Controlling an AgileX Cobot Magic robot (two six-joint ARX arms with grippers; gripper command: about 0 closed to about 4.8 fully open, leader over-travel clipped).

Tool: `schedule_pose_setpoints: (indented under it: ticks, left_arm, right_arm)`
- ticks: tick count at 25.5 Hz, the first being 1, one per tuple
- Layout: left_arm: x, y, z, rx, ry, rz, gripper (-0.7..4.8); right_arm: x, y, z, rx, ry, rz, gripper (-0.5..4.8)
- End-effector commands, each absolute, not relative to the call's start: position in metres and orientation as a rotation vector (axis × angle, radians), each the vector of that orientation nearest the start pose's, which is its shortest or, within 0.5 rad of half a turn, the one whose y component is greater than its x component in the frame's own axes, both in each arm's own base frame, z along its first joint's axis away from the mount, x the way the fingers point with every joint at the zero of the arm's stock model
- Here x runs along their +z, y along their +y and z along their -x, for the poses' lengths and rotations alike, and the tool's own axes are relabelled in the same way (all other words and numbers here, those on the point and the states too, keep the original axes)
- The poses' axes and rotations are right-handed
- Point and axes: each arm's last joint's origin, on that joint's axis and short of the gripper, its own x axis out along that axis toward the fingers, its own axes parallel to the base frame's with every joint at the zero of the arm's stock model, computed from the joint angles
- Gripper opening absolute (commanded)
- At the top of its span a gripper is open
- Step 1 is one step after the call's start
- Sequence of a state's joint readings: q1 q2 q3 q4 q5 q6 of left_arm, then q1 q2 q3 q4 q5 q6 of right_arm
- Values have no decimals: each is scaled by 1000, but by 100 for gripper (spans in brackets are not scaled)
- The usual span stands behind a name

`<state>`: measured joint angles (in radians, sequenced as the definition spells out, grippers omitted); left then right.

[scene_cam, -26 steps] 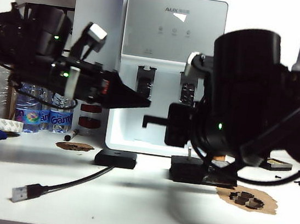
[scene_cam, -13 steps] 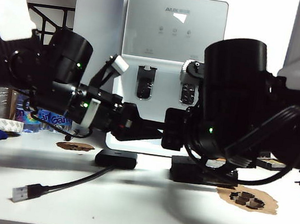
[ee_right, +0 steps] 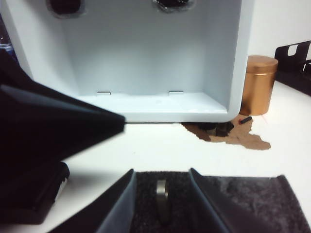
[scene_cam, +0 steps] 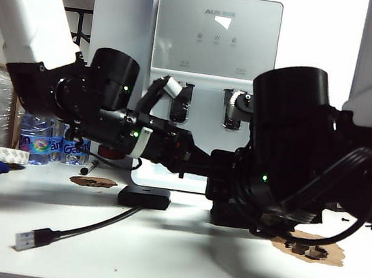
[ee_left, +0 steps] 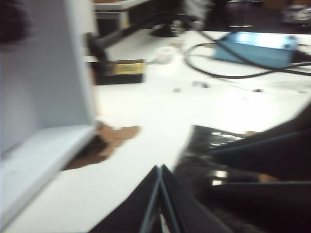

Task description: Take the USB flash drive out of the black sponge and insert it into the slot on top of the black USB adpator box.

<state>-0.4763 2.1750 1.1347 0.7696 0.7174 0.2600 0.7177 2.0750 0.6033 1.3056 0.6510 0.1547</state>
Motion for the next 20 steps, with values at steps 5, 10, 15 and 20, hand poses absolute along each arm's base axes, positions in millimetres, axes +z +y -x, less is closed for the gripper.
schedule_pose_setpoints:
  ticks: [5,10,15,20]
  left_arm:
    - [114,-219,-372,-1250,141,-188,-5]
    - [106,-218,-372,-1256,193,-183,-5]
    - [96,-217,-371,-1260,223,-196,-5]
    - [94,-218,-371,-1265,233,-194,-5]
  right_arm:
    - [84,193,-259,81,127,-74,180]
    - [81,193,-262,117,141,-71,180]
    - [79,192,-264,105,151,-64,180]
    - [78,189,-266,93,153,-63,111]
